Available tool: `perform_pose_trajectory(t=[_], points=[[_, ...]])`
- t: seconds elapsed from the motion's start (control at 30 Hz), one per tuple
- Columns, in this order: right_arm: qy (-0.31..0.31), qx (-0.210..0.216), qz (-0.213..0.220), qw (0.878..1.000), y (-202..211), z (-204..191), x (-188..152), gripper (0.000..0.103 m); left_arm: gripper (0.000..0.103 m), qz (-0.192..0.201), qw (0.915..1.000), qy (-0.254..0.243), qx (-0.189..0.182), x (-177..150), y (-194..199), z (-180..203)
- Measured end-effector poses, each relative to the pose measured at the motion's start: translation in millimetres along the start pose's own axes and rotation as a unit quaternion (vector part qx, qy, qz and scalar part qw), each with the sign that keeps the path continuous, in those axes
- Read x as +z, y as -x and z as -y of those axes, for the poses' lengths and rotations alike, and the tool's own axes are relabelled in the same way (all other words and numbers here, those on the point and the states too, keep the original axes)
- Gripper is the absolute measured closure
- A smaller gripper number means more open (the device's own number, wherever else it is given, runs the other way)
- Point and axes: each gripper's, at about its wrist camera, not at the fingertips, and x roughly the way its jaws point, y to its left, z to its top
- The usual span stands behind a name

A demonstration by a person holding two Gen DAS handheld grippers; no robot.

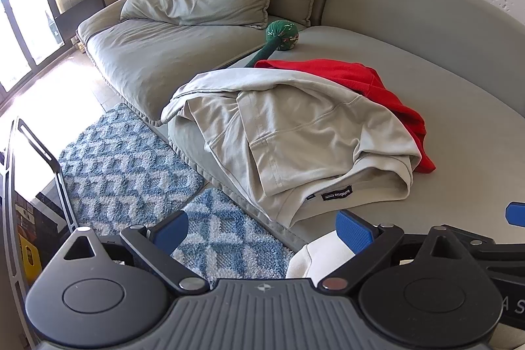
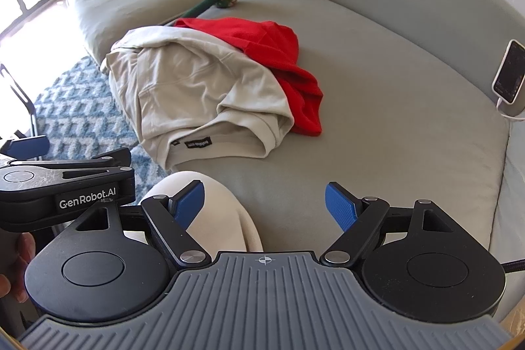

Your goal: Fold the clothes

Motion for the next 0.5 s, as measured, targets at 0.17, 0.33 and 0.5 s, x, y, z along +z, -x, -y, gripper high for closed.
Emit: perform_pose_trajectory(t=[0.17, 0.33, 0.5], points=[[0.004, -0.004, 0.001, 1.000, -0.2, 1.8, -0.6, 0.021, 0.007, -0.001, 1.0000, -0.001, 0.000, 1.4, 0.2, 0.6], [0.005, -0.004, 0.001, 1.000, -1.1, 0.8, 2.0, 0.021, 0.007, -0.002, 1.0000, -0.002, 0.000, 2.5, -0.1, 0.5], [0.000, 0.000, 0.000, 1.000, 0.4, 2.7, -0.1, 0.021, 0.007, -0.001, 1.0000, -0.002, 0.000, 0.6, -0.2, 0.4]])
